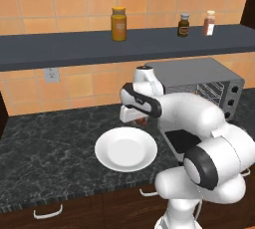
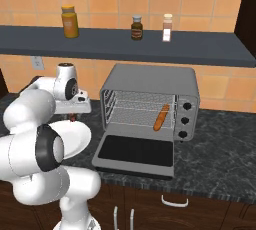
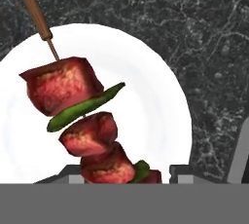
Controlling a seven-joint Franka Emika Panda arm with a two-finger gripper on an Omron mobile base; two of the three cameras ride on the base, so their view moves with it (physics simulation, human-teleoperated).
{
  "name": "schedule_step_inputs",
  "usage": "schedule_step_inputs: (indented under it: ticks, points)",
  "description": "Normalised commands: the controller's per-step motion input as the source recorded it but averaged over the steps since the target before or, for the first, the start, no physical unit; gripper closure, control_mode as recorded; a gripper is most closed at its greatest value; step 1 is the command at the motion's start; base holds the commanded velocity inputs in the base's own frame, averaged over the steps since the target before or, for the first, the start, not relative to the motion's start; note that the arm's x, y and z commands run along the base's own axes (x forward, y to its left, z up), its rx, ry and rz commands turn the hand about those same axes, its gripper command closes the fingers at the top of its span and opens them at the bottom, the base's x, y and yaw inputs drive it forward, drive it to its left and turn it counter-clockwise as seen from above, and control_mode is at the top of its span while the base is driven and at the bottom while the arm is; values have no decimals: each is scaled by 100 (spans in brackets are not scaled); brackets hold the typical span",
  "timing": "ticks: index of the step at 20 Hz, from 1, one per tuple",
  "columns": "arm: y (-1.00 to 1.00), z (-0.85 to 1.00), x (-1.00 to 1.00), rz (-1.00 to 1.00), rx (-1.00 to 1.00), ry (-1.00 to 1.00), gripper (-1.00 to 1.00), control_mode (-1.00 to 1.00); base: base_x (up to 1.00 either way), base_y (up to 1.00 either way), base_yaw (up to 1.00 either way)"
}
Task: Pick up the kebab skewer and baguette bread, and place them inside the toaster oven. Close the toaster oven door and start by setting the timer.
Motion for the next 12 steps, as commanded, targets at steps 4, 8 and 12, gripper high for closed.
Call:
schedule_step_inputs:
  ticks: [4, 8, 12]
  points:
    - [-71, 7, -15, -12, 0, 0, 100, -100, 0, 0, 0]
    - [-85, 3, -14, -13, 0, 0, 100, -100, 0, 0, 0]
    - [-81, 0, -21, -9, 0, 2, 100, -100, 0, 0, 0]
